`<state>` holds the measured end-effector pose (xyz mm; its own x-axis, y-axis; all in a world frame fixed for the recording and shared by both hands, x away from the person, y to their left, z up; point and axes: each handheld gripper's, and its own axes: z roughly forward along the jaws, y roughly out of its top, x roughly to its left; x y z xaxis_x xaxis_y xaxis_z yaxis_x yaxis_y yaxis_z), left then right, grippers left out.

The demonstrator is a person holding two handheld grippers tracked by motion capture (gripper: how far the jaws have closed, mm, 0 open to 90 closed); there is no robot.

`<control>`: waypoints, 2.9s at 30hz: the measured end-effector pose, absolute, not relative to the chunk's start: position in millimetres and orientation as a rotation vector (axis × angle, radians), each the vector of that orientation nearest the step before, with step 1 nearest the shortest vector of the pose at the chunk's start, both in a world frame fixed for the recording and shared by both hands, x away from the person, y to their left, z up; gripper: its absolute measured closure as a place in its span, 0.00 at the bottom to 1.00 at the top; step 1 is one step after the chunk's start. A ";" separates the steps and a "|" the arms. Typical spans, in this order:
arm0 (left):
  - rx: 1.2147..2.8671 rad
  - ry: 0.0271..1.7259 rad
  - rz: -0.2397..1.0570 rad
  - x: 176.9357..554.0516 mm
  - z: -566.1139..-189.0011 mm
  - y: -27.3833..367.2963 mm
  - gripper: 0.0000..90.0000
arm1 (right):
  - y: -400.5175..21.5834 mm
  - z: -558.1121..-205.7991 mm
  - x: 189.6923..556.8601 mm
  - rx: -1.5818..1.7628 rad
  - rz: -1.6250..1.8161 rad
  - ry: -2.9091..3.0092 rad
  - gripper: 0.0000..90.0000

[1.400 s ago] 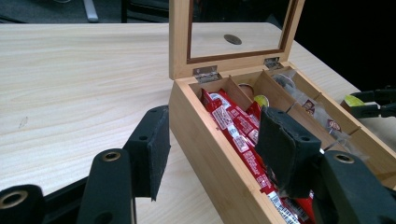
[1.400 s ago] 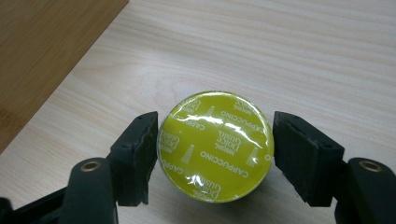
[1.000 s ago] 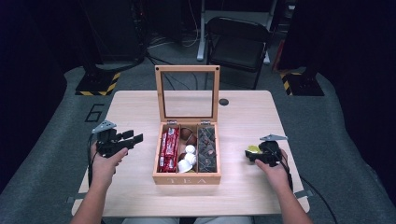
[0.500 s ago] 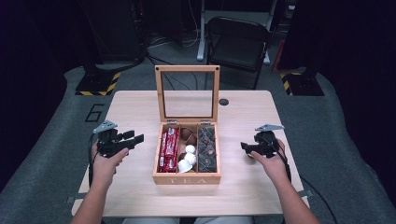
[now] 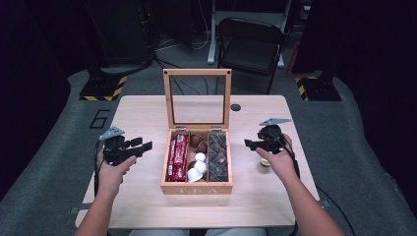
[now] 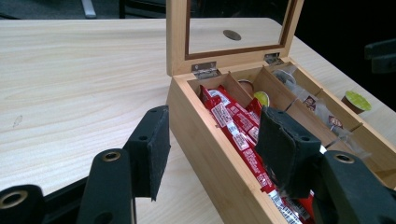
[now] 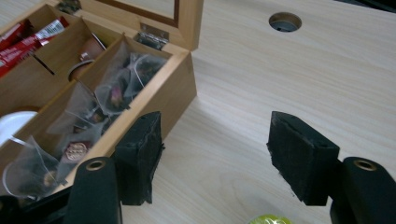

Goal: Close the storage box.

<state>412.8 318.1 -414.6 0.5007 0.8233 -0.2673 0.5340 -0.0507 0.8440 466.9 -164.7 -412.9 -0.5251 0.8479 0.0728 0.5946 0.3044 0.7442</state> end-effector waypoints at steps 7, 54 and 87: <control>1.725 1.156 0.354 412.4 -414.9 316.3 0.49 | -154.4 -400.0 471.7 1.262 1.071 2.254 0.39; 1.738 1.143 0.340 414.7 -416.3 311.0 0.45 | -92.5 -371.4 528.4 1.165 1.155 2.296 0.36; 1.709 1.166 0.347 409.9 -416.6 322.0 0.45 | -85.7 -401.3 573.5 1.262 1.145 2.275 0.36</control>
